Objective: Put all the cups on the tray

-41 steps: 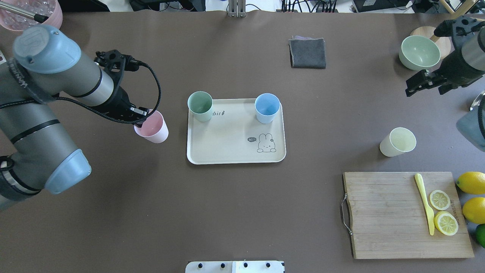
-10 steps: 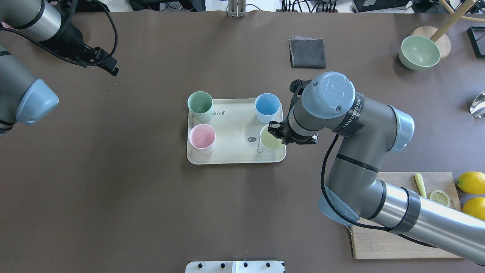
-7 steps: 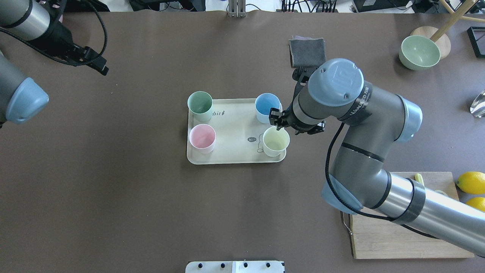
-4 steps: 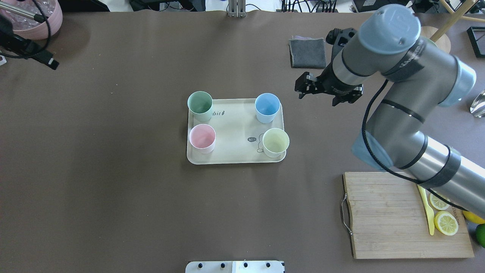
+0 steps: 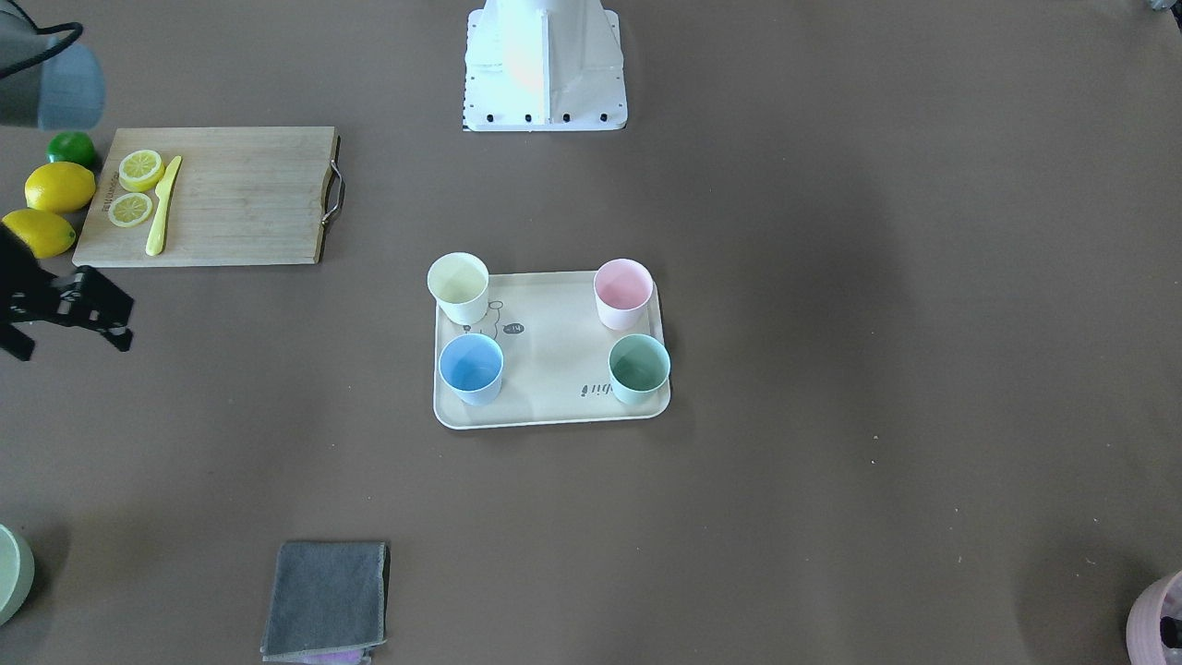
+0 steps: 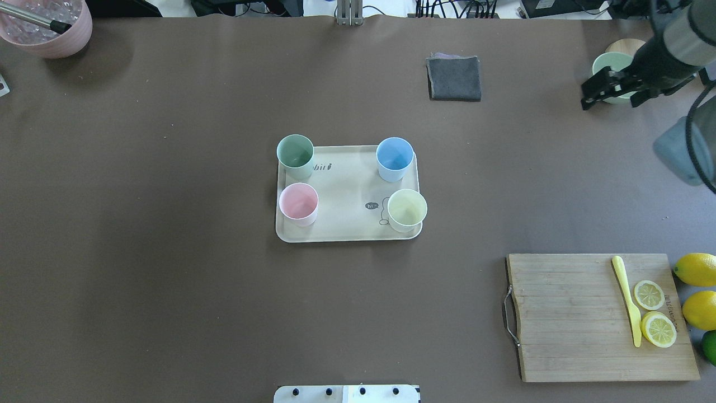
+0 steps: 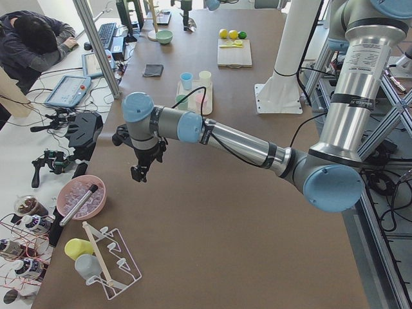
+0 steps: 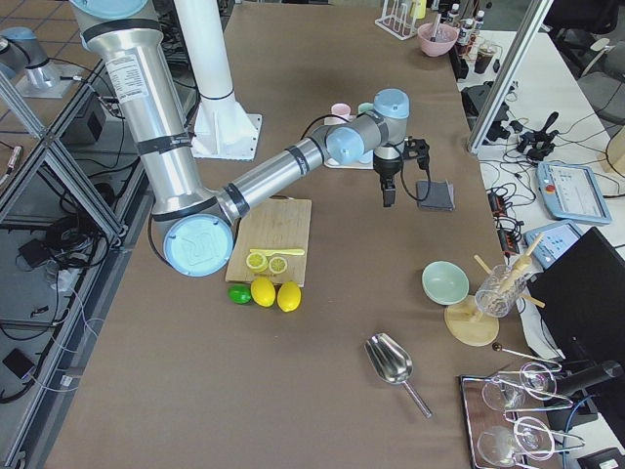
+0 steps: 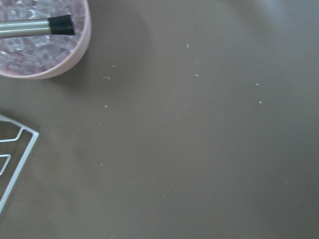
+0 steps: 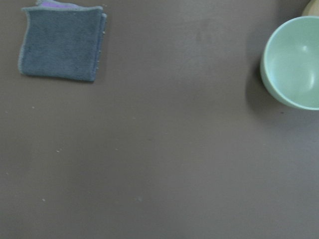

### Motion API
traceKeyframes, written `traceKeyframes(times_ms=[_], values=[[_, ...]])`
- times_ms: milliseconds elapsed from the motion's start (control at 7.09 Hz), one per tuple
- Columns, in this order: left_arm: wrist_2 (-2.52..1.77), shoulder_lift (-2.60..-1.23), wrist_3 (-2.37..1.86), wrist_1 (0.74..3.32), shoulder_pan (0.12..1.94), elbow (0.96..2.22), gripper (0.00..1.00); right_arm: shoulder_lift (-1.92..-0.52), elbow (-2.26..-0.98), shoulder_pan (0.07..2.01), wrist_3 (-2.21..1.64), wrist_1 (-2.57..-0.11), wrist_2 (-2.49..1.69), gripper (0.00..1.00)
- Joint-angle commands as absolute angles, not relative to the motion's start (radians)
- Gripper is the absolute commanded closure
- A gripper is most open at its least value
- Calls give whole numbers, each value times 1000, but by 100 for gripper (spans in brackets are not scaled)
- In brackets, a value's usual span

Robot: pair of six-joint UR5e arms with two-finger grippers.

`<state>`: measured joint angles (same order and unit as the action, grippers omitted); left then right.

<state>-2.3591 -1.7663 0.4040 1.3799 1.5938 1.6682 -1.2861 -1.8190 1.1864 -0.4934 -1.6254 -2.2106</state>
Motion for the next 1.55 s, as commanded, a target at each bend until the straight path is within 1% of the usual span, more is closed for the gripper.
traceKeyframes(times_ms=[0,141,282,423,706,988,1129,1411], values=[[-2356,-1709,489,1368,1649,1588,2,-1316,-1818,1392,-98,-1844,-2246,0],[-2358,-1677,491,1391,1675,1565,2,-1388,-1830,1469,14,-1873,-2246,0],[-2359,-1648,482,1396,1710,1557,2,-1499,-1833,1512,143,-1868,-2237,0],[-2362,-1599,474,1405,1713,1530,2,-1579,-1819,1526,178,-1867,-2238,0],[-2362,-1589,466,1402,1746,1539,2,-1626,-1780,1565,183,-1861,-2243,0],[-2358,-1588,439,1394,1746,1540,2,-1654,-1782,1572,183,-1861,-2256,0],[-2355,-1589,326,1399,1743,1540,2,-1660,-1787,1577,183,-1859,-2260,0],[-2355,-1591,288,1401,1720,1549,2,-1678,-1798,1577,183,-1859,-2263,0]])
